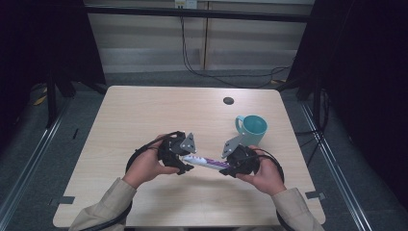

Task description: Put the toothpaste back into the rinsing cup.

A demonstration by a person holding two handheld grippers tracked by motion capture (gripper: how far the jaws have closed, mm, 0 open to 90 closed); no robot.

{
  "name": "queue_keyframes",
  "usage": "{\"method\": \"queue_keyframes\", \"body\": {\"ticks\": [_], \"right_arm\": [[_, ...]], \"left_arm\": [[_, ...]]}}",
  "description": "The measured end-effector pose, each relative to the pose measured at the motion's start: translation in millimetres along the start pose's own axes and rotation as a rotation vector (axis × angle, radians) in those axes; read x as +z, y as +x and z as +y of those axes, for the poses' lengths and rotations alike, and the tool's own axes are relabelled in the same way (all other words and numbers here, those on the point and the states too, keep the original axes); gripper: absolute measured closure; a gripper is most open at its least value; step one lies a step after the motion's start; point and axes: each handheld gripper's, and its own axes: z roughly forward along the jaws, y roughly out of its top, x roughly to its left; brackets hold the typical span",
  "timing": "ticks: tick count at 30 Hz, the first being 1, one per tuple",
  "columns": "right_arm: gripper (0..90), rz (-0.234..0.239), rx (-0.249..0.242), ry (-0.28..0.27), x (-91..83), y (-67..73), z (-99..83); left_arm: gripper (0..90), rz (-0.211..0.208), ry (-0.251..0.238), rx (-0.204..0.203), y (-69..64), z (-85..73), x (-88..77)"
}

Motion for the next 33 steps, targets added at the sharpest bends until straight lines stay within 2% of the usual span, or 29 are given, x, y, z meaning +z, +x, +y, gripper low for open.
{"method": "queue_keyframes", "body": {"ticks": [5,7,11,15,20,24,25,29,33], "right_arm": [[72.3,0.001,0.013,-0.01,-0.5,-0.8,-2.5],[72.3,-0.003,0.018,-0.019,-1.6,-1.4,-4.2],[72.3,-0.005,0.024,-0.035,-4.6,-3.3,-8.4],[72.2,-0.012,0.032,-0.042,-7.5,-4.1,-10.8],[72.2,-0.015,0.037,-0.072,-7.7,-4.4,-11.0],[72.1,-0.014,0.031,-0.082,-6.5,-2.9,-7.7],[72.2,-0.014,0.027,-0.089,-6.1,-2.9,-7.0],[72.1,-0.01,0.031,-0.095,-5.2,-2.2,-5.4],[72.0,-0.008,0.034,-0.11,-4.0,-2.4,-5.5]], "left_arm": [[38.7,0.004,0.011,0.001,1.6,-2.9,0.0],[38.7,0.005,0.004,-0.01,3.1,-6.0,-0.1],[38.7,0.011,-0.002,-0.077,9.2,-14.8,-1.8],[39.2,0.005,-0.008,-0.112,12.0,-22.8,0.1],[47.5,-0.025,-0.029,-0.121,7.5,-22.9,5.1],[50.8,-0.042,-0.074,-0.146,8.2,-18.5,3.5],[54.4,-0.055,-0.078,-0.146,8.5,-18.0,2.9],[61.0,-0.063,-0.08,-0.134,8.1,-17.2,2.5],[62.8,-0.062,-0.097,-0.14,8.7,-17.2,1.3]]}}
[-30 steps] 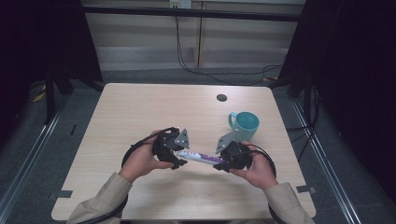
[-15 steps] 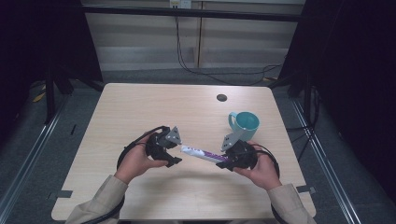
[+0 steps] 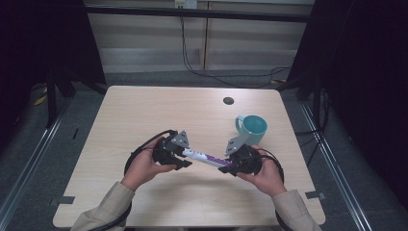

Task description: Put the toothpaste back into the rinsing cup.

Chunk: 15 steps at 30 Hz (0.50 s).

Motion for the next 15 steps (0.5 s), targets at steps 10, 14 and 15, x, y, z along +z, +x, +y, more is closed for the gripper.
{"method": "queue_keyframes", "body": {"ticks": [10,14,15], "right_arm": [[72.1,-0.002,-0.005,0.019,0.2,0.4,-1.7],[72.1,-0.004,-0.011,0.045,4.0,1.4,-1.4],[72.1,-0.001,-0.016,0.048,5.9,1.1,-0.8]], "left_arm": [[50.1,0.051,0.024,0.022,4.4,-2.2,-2.6],[48.9,0.065,0.062,0.113,-3.3,6.4,-1.4],[49.0,0.075,0.082,0.132,-5.8,9.0,0.8]]}}
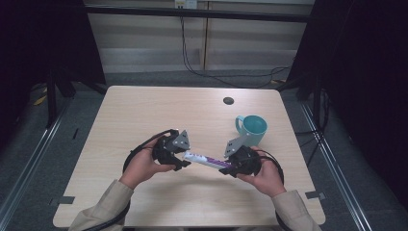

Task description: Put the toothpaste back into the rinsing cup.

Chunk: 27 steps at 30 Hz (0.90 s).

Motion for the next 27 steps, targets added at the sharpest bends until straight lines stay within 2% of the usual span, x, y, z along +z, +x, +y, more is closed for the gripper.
{"method": "queue_keyframes", "body": {"ticks": [2,3,6,9,16,20,21,23,24,25,27], "right_arm": [[72.0,0.004,-0.006,0.007,2.8,1.0,2.2],[72.0,0.005,-0.011,0.011,3.8,2.0,3.3],[72.0,0.003,-0.018,0.022,5.7,4.3,5.9],[72.0,0.009,-0.016,0.016,5.6,3.1,5.5],[72.1,0.005,-0.022,0.025,2.7,2.8,8.2],[72.1,0.009,-0.025,0.01,1.5,3.4,9.4],[72.0,0.011,-0.026,0.008,1.3,3.4,9.7],[72.1,0.004,-0.034,0.0,1.0,3.4,10.4],[72.1,0.006,-0.038,-0.002,0.9,3.4,11.0],[72.0,0.011,-0.037,0.0,0.7,3.8,11.5],[72.0,0.002,-0.036,0.003,1.1,4.7,12.6]], "left_arm": [[50.6,0.016,0.059,0.048,-3.2,4.3,4.5],[52.6,0.014,0.072,0.064,-4.0,5.5,6.2],[53.7,0.026,0.093,0.094,-5.3,7.4,9.3],[55.7,0.03,0.086,0.115,-6.4,7.0,9.7],[54.5,0.035,0.084,0.122,-6.4,9.3,9.8],[50.5,0.039,0.083,0.14,-8.4,11.4,10.2],[50.4,0.035,0.076,0.133,-8.7,11.8,11.0],[51.2,0.04,0.078,0.135,-9.0,12.8,12.1],[51.4,0.036,0.078,0.148,-8.7,13.7,12.7],[54.6,0.026,0.072,0.143,-9.6,14.3,13.5],[57.6,0.016,0.086,0.16,-10.2,15.5,14.3]]}}
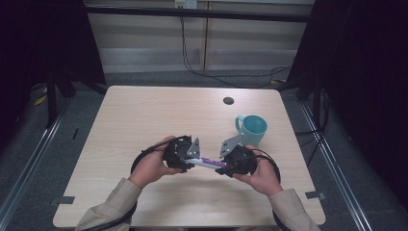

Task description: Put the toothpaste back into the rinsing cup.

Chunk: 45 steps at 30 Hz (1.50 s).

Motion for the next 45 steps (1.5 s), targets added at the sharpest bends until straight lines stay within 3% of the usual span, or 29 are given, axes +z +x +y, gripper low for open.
{"method": "queue_keyframes", "body": {"ticks": [3,6,7,9,12,15,21,23,24,29,37,45], "right_arm": [[71.6,0.007,-0.014,0.001,0.9,-0.4,-1.1],[69.8,0.012,0.004,-0.018,1.3,-1.9,-5.1],[68.0,0.015,0.026,-0.047,0.9,-5.0,-9.4],[67.1,0.025,0.036,-0.058,0.8,-5.7,-10.9],[62.7,0.009,0.024,-0.048,1.5,-5.7,-11.6],[61.6,0.005,0.029,-0.045,1.2,-6.5,-12.7],[56.7,-0.002,0.043,-0.07,-0.6,-8.3,-14.3],[47.5,-0.012,0.05,-0.076,-1.1,-8.2,-12.8],[47.5,-0.012,0.05,-0.076,-1.1,-8.2,-12.8],[41.1,-0.037,0.026,-0.074,-2.3,-7.4,-6.5],[40.0,-0.065,-0.038,-0.065,-4.4,-6.0,3.7],[48.6,-0.053,-0.066,-0.068,-6.9,-3.0,9.2]], "left_arm": [[62.3,-0.011,0.007,0.024,-2.5,1.8,0.1],[65.3,-0.005,-0.018,0.026,-5.6,3.5,-3.6],[66.6,-0.008,-0.026,0.026,-5.2,4.1,-5.4],[67.2,-0.004,-0.038,0.05,-6.6,6.0,-7.5],[71.2,-0.031,-0.049,0.069,-9.5,9.4,-8.3],[72.5,-0.03,-0.06,0.085,-10.0,11.0,-9.6],[73.8,-0.032,-0.086,0.068,-10.1,12.5,-11.4],[74.0,-0.026,-0.082,0.083,-9.3,13.7,-12.3],[74.0,-0.03,-0.086,0.077,-9.6,14.0,-12.0],[74.5,-0.037,-0.087,0.087,-9.6,16.3,-11.8],[74.5,-0.044,-0.084,0.084,-8.4,19.7,-12.5],[74.3,-0.056,-0.079,0.062,-7.7,20.2,-10.1]]}}
